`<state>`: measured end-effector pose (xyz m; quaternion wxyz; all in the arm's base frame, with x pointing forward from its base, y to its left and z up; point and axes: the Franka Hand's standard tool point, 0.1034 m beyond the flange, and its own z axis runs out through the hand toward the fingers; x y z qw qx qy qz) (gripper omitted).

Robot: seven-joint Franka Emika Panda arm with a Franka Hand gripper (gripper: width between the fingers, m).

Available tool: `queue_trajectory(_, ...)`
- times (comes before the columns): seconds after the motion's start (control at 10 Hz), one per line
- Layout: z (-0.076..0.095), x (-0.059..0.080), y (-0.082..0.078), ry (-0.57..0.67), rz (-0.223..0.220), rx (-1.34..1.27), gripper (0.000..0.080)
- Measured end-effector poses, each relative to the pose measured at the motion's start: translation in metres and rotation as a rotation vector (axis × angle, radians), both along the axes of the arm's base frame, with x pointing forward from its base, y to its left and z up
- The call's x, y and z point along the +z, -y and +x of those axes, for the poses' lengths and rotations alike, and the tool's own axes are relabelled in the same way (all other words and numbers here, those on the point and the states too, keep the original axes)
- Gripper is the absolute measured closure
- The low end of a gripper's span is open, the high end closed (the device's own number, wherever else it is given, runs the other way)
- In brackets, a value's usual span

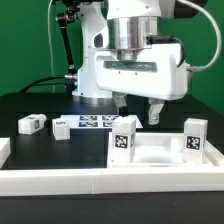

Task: Assemble square table

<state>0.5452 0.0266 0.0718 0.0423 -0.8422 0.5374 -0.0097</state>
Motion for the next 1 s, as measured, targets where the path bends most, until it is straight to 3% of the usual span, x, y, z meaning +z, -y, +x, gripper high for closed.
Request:
queue_trajectory(0.6,-0.010,-0.007,-0.013,-0.039,0.051,-0.408,0.0151)
queue_trajectory(1.0,-0.037,-0.025,-0.045,-0.083,0.032,-0.392,0.0151)
